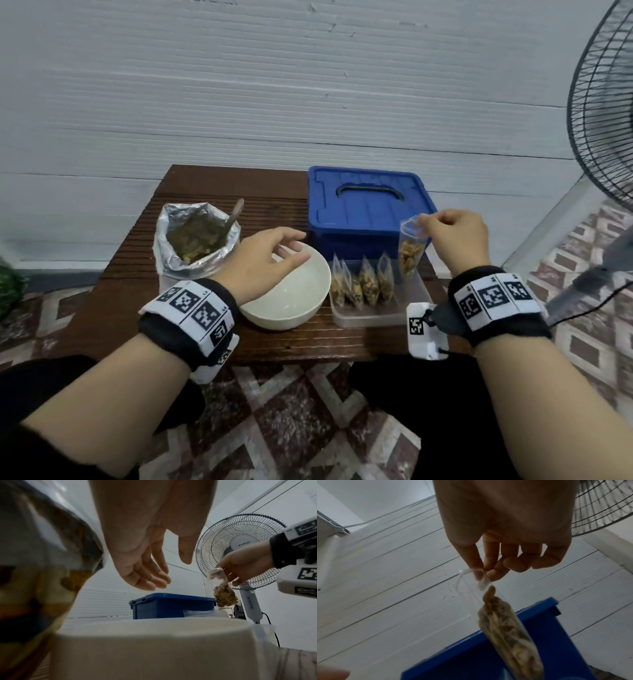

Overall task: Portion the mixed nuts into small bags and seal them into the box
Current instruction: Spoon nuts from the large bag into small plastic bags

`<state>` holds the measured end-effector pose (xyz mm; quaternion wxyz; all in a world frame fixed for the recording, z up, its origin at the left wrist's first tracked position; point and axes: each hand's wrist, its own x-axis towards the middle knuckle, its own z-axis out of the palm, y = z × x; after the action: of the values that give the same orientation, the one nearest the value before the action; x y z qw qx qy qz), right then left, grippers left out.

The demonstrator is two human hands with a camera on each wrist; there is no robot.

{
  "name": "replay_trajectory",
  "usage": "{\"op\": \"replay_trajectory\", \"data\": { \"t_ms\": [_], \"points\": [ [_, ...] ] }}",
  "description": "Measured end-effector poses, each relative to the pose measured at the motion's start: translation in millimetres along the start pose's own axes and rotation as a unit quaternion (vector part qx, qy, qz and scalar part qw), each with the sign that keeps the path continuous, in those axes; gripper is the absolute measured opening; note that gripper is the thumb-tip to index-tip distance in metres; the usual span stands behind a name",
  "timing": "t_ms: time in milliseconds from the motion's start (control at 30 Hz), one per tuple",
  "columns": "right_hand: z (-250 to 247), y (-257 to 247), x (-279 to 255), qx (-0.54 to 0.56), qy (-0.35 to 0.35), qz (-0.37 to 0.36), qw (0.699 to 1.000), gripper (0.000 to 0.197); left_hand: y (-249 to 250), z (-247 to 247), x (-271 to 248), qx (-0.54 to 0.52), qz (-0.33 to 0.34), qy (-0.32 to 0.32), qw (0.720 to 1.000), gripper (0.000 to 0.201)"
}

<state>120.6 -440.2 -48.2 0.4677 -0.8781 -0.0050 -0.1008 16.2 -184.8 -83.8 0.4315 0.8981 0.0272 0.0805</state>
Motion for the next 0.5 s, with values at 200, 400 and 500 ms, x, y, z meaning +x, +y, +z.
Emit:
{"op": "replay_trajectory", "data": {
  "t_ms": [200,400,500],
  "points": [
    [13,25,3,-0.1,-0.043,0.049,0.993,0.023,-7,9,2,0.019,-0.025,-0.012,0.999,0.034],
    [30,42,-3,-0.139,-0.08,0.078,0.984,0.024,-15,8,1,0.053,-0.034,-0.007,0.998,0.038],
    [32,47,-7,-0.138,-0.082,0.086,0.983,0.024,-16,8,-1,0.078,-0.043,-0.017,0.996,0.043]
  ]
}}
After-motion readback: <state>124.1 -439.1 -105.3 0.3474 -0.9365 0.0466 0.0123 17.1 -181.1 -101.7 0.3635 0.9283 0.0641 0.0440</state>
